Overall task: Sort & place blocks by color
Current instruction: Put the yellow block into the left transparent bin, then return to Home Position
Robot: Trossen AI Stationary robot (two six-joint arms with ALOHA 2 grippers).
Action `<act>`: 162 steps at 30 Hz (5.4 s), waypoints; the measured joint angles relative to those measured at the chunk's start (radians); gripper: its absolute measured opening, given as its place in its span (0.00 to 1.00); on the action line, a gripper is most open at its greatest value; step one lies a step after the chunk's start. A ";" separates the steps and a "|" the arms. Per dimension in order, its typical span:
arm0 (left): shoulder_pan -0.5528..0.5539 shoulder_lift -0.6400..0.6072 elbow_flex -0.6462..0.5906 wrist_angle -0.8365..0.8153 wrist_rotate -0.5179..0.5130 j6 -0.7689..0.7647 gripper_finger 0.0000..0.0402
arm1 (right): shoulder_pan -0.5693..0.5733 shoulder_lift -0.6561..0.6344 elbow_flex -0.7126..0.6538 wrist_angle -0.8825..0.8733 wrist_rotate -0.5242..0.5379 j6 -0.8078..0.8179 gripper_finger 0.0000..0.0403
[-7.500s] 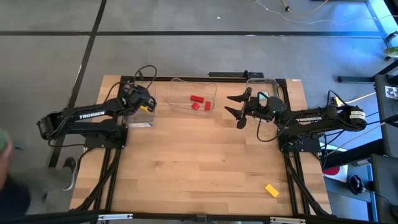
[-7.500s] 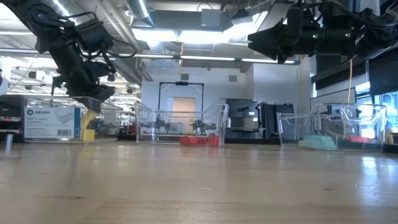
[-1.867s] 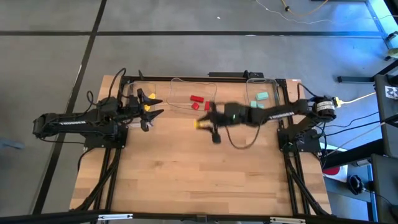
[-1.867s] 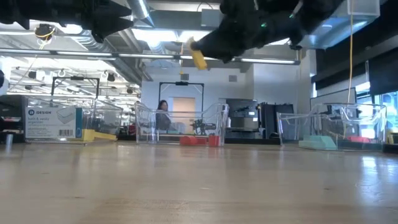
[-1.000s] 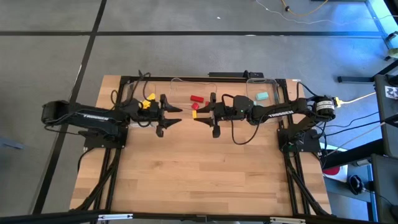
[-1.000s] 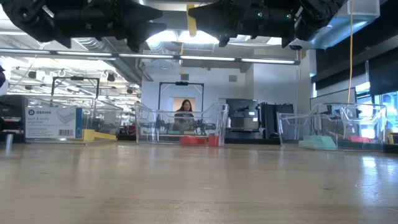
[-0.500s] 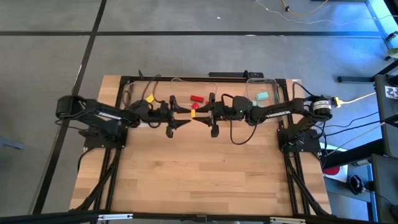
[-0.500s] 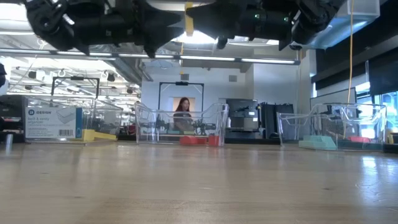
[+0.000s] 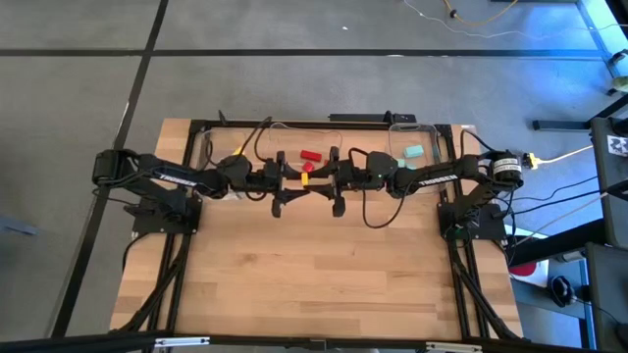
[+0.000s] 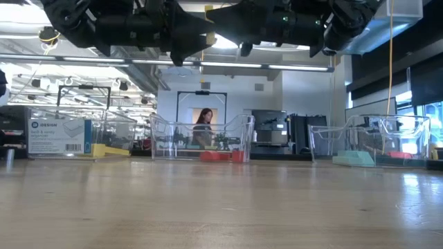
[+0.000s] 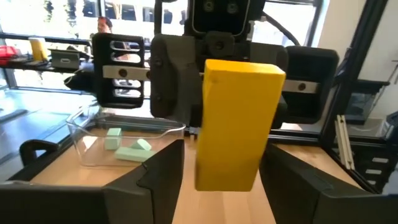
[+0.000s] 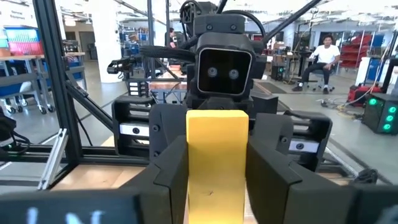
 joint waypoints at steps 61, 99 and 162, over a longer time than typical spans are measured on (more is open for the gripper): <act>0.040 -0.763 -0.235 -0.658 -0.558 0.004 0.30 | -0.018 -0.579 -0.400 -0.093 0.123 -0.063 0.79; 0.479 -0.407 -0.109 -1.403 -0.580 -0.406 0.59 | -0.018 -0.579 -0.400 -0.098 0.135 -0.016 0.79; -0.061 -0.924 -0.211 -0.612 -0.237 0.048 0.47 | -0.018 -0.578 -0.400 -0.097 0.134 0.011 0.79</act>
